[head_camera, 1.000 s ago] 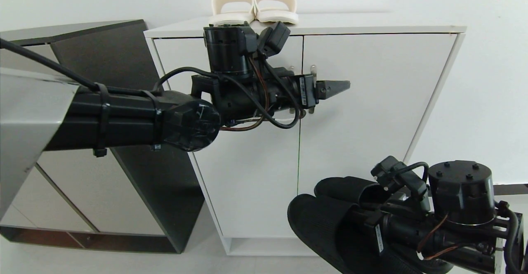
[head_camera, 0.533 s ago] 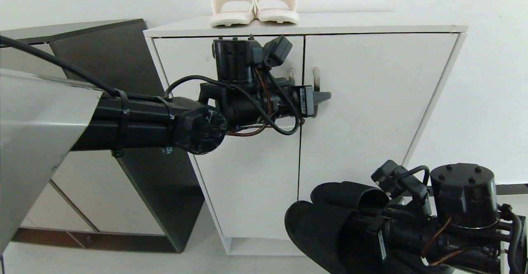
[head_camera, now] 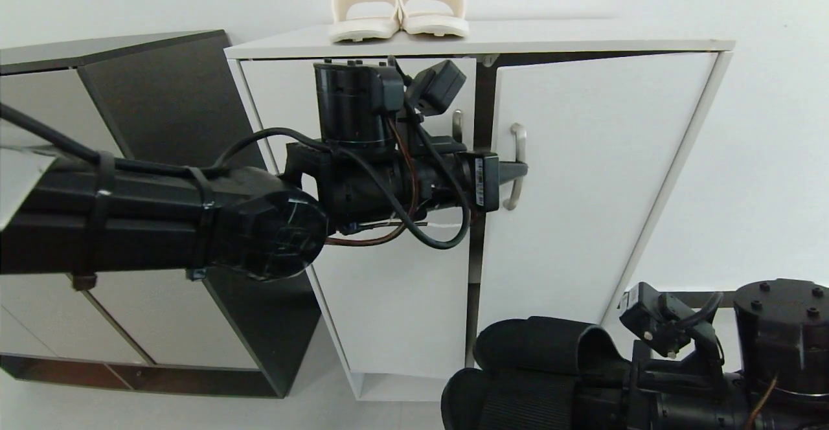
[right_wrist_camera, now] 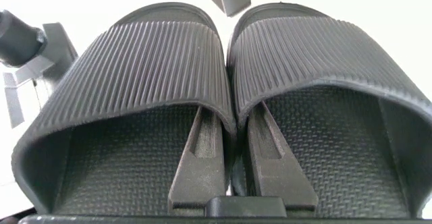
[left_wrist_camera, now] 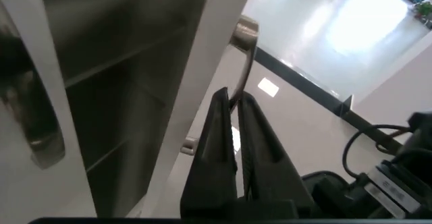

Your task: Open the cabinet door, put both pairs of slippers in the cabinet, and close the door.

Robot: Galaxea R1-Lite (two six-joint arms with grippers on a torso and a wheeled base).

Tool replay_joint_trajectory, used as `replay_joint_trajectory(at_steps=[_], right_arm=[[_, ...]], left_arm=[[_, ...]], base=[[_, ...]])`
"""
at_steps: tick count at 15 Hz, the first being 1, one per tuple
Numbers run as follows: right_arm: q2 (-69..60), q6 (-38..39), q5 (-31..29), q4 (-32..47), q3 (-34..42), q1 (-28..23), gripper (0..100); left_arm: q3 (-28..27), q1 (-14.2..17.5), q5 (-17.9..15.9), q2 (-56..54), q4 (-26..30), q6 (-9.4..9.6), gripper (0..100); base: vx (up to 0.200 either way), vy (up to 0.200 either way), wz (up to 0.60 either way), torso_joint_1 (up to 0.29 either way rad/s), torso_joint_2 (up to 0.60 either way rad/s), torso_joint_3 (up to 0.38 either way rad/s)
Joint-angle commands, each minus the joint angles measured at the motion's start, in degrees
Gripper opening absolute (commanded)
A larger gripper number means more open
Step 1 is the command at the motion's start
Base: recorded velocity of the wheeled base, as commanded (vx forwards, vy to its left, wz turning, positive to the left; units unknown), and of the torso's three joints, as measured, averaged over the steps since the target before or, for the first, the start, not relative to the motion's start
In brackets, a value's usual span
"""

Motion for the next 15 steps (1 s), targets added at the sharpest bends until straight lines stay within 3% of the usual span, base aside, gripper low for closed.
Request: replay_joint_trajectory(at_steps=[1,5,9,12,15], right_arm=[[-1.47,0.02,0.12,0.02,0.65,0.05,0],[-1.12,0.11,0.12,0.02,1.00,0.14,0],[-1.20,0.02,0.12,0.11,1.09,0.58,0],[-1.12,0.02,-0.05,0.02,1.09,1.20,0],[-0.94,0.02,-0.05,0.02,1.09,1.20,0]], left_arm=[[5.53,-0.84,-0.02,-4.82,-3.20,0.01,0],[13.44,-1.90,2.18,-10.89,-9.18,0.01,0],[16.16,1.62,2.01,-9.22,-19.72,-0.78,0],[10.36,5.05,1.92,-4.38,-18.93,-1.04,0],[4.30,5.22,2.01,-0.78,-14.71,-0.87,0]], base=[[0.000,0.000,0.00,0.000,0.00,0.000],[0.000,0.000,0.00,0.000,0.00,0.000],[0.000,0.000,0.00,0.000,0.00,0.000],[0.000,0.000,0.00,0.000,0.00,0.000],[0.000,0.000,0.00,0.000,0.00,0.000]])
